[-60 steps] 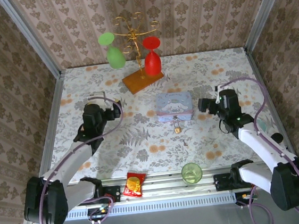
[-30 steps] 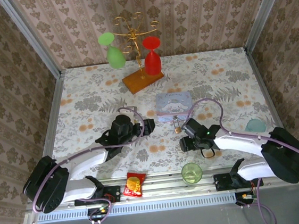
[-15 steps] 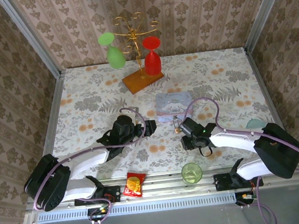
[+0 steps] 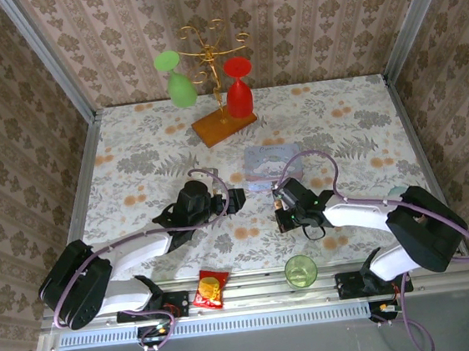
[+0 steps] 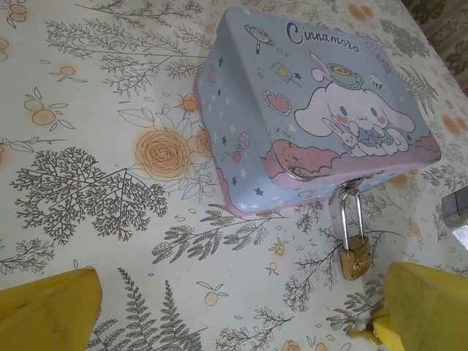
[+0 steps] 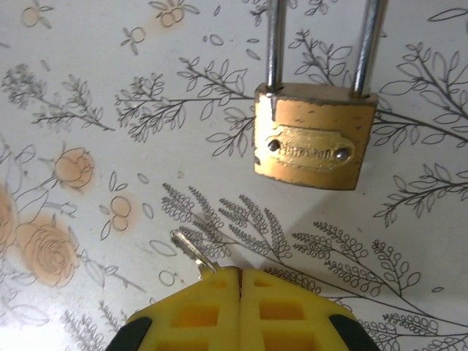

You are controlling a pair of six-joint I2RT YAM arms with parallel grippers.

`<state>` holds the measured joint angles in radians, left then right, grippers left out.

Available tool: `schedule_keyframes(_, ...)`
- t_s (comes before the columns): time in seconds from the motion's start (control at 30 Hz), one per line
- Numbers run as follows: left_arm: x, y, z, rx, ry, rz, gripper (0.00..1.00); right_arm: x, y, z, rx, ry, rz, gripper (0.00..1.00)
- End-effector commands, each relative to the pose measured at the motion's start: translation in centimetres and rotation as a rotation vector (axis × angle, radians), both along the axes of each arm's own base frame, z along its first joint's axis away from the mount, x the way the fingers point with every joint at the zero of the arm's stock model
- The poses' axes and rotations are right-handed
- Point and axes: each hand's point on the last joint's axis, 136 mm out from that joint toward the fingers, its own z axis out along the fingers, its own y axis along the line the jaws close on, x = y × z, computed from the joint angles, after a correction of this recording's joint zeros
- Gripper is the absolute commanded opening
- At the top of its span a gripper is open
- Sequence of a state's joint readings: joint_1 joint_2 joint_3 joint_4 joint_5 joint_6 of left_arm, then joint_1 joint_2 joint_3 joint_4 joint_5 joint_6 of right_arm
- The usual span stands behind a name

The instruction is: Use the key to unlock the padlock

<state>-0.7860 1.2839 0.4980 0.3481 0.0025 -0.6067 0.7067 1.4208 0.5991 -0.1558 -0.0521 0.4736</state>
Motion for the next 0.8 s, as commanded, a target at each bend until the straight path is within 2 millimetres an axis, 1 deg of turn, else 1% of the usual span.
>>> schedule_keyframes(0.0,0.2,-0.7,1.1,-0.023,-0.016,-0.016,1.00,-0.8,0.3,1.6,0.078,-0.010,0.057,0.00)
schedule_keyframes(0.1,0.0,-1.1,1.2,-0.045,-0.005,-0.026,1.00,-0.7,0.0,2.5,0.121,-0.013,0.057,0.00)
schedule_keyframes(0.17,-0.2,-1.5,1.7,-0.100,0.030,-0.020,1.00,-0.6,0.3,3.6,0.148,-0.029,0.061,0.00)
schedule_keyframes(0.2,-0.2,-1.7,2.2,-0.141,0.046,-0.012,0.99,-0.4,0.4,4.1,0.165,-0.037,0.055,0.00)
schedule_keyframes(0.3,-0.2,-2.3,5.1,-0.353,0.113,0.046,0.97,0.4,1.1,6.5,0.243,-0.077,0.015,0.00)
schedule_keyframes(0.37,0.0,-2.3,6.9,-0.521,0.173,0.106,0.96,1.4,1.5,8.9,0.299,-0.125,-0.023,0.00)
schedule_keyframes(0.43,0.3,-1.9,7.8,-0.676,0.261,0.187,0.97,2.4,1.5,10.9,0.319,-0.171,-0.065,0.00)
schedule_keyframes(0.5,0.8,-1.7,8.6,-0.835,0.332,0.244,0.95,3.6,1.3,12.6,0.330,-0.222,-0.109,0.00)
schedule_keyframes(0.57,1.1,-2.2,9.4,-0.959,0.415,0.266,0.95,4.8,1.4,14.3,0.363,-0.283,-0.145,0.00)
schedule_keyframes(0.67,1.0,-3.7,11.0,-1.040,0.474,0.252,0.93,6.5,2.1,16.6,0.439,-0.364,-0.186,0.00)
schedule_keyframes(0.77,0.7,-4.5,11.5,-1.068,0.535,0.280,0.95,8.1,2.7,18.8,0.515,-0.440,-0.219,0.00)
